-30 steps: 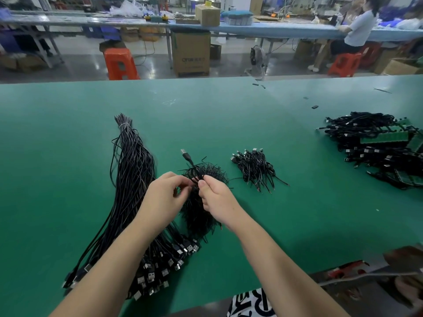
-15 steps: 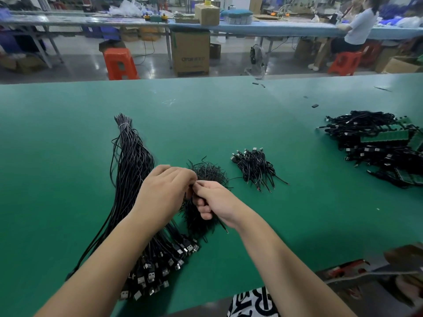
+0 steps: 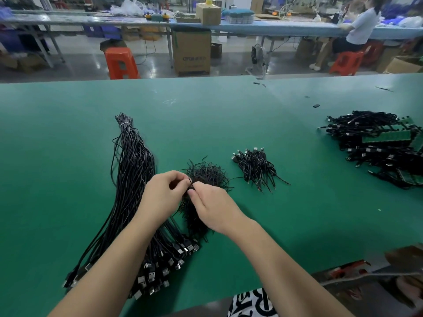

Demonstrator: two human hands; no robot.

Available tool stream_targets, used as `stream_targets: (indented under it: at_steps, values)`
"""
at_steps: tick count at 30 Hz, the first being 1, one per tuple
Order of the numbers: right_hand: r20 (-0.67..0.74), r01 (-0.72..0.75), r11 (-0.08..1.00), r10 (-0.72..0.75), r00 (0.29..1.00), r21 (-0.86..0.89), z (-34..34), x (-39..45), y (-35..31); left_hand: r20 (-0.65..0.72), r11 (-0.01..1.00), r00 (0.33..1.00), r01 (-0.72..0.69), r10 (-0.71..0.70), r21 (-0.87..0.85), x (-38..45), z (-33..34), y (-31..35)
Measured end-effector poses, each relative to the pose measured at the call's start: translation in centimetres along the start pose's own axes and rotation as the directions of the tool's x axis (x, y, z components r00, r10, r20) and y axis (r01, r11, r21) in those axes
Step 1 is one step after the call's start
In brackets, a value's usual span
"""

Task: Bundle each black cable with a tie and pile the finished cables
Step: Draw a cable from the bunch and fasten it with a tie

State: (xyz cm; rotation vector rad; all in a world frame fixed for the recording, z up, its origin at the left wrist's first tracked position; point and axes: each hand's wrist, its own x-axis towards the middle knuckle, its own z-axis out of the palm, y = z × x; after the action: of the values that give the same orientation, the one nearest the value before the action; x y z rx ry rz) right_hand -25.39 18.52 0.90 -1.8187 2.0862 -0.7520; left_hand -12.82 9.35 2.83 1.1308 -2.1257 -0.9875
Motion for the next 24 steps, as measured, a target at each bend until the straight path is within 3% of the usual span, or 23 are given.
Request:
stream_targets:
  at_steps: [3,13,17,24]
  values:
    - [0.025,0.065,0.994,-0.063,0.998,-0.087,-0.3,-0.4,-0.1,0.134,0.994,0.989,0.079,-0.069,-0.072,0.5,-0.8,-0.2]
    - [-0.003,0.059,0.978,-0.061,0.998,-0.199,0.2,-0.2,-0.2,0.091,0.997,0.993,0.074,-0.072,-0.026,0.5,-1.0,-0.3]
    - [-0.055,0.077,0.951,-0.098,0.994,-0.299,1.1,0.0,0.3,0.142,0.986,0.990,-0.028,0.005,0.162,0.3,-1.1,0.4]
    - [-0.131,0.056,0.936,-0.108,0.986,-0.349,1.7,0.1,0.6,0.067,0.887,0.989,-0.151,0.135,0.436,-0.2,0.0,1.2]
